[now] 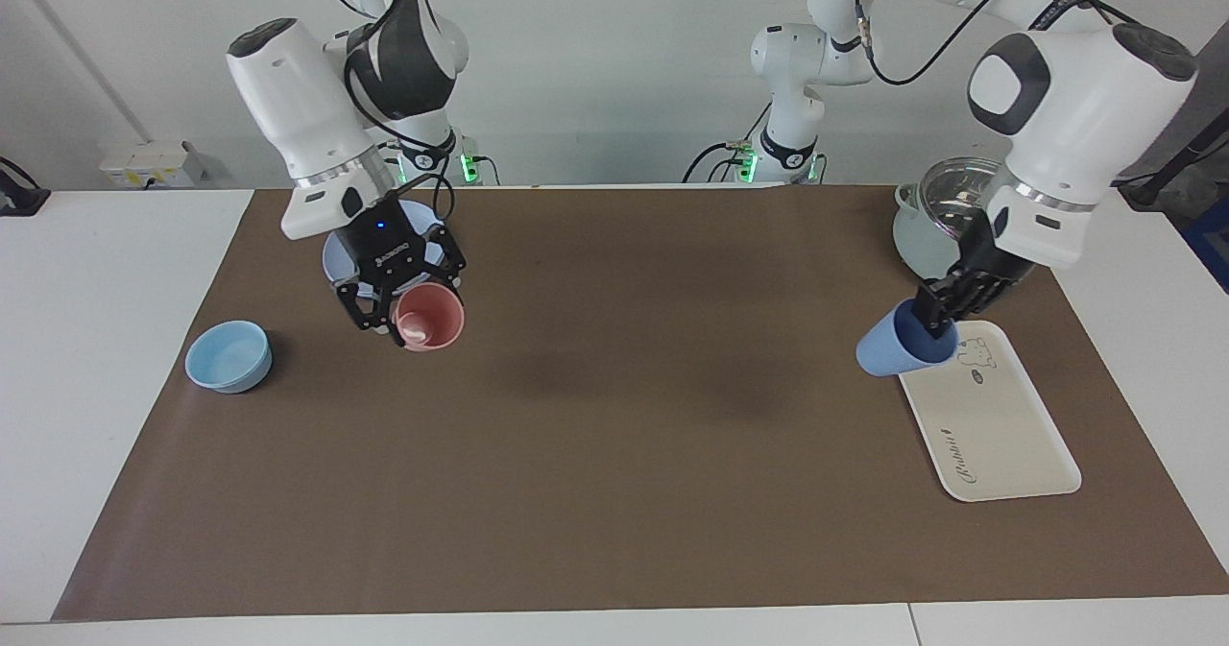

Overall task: Place cup on tray
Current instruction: 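Carry the blue cup to the tray while the right gripper lowers the pink cup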

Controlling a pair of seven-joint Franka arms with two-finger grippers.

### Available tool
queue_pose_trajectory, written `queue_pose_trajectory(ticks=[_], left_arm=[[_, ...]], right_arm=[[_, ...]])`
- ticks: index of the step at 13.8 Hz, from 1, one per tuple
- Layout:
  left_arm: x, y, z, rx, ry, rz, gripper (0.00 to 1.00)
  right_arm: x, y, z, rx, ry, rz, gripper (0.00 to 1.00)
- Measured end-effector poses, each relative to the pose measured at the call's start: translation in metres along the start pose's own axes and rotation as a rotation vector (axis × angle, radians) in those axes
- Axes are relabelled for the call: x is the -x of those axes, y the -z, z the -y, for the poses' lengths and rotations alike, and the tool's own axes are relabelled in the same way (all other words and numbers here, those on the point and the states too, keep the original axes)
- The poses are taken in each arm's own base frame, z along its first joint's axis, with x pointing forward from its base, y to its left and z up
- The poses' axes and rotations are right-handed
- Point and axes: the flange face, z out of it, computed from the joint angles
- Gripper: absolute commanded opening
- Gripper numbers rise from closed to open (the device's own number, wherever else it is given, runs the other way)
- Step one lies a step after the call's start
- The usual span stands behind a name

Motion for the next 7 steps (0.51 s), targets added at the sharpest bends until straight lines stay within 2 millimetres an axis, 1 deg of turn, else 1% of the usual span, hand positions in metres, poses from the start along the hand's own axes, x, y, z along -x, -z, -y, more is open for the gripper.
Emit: queue_pose_trajectory(ticks=[1,2,3,4,5,6,7], left_arm=[[-0.003,-0.006,0.040,-0.010,-0.023,-0.027,0.00],[-0.001,-0.014,0.076,-0.022,-0.033,-0.057,0.00],[0.003,-0.022,0.107,-0.035,-0.026,-0.088,0.00],[0.006,-0.030,0.130,-0.047,-0.012,-0.114,0.00],[0.008,-0.036,0.146,-0.057,0.000,-0.133,0.00],[0.009,-0.041,0.154,-0.063,0.008,-0.146,0.00],[0.009,-0.048,0.156,-0.066,0.011,-0.155,0.00]], right_arm=[[0.015,-0.007,-0.015,-0.019,-0.017,-0.066,0.00],[0.031,-0.017,-0.029,-0.037,-0.035,-0.122,0.00],[0.047,-0.027,-0.041,-0.051,-0.052,-0.174,0.00],[0.063,-0.037,-0.053,-0.060,-0.068,-0.220,0.00],[0.079,-0.047,-0.065,-0.060,-0.081,-0.262,0.00],[0.096,-0.057,-0.074,-0.056,-0.087,-0.300,0.00],[0.113,-0.069,-0.083,-0.049,-0.088,-0.331,0.00]])
